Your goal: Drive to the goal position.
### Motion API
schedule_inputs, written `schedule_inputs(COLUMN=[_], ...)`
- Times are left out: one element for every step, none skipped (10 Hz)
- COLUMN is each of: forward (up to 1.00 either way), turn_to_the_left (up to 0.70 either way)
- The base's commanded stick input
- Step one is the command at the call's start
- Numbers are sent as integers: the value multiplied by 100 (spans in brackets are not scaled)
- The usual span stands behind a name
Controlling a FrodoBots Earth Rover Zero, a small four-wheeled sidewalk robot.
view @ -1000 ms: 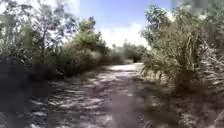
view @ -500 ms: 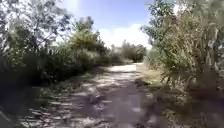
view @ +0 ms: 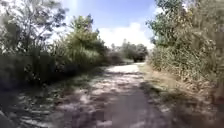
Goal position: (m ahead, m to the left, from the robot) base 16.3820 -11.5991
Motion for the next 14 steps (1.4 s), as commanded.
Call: schedule_inputs(forward=[85, 85, 85, 85, 85, 85, 85, 85, 85, 85, 85, 85, 85, 85], turn_to_the_left=[0, 0, 0, 0, 0, 0, 0, 0, -9, -26, -15, -2, 0, 0])
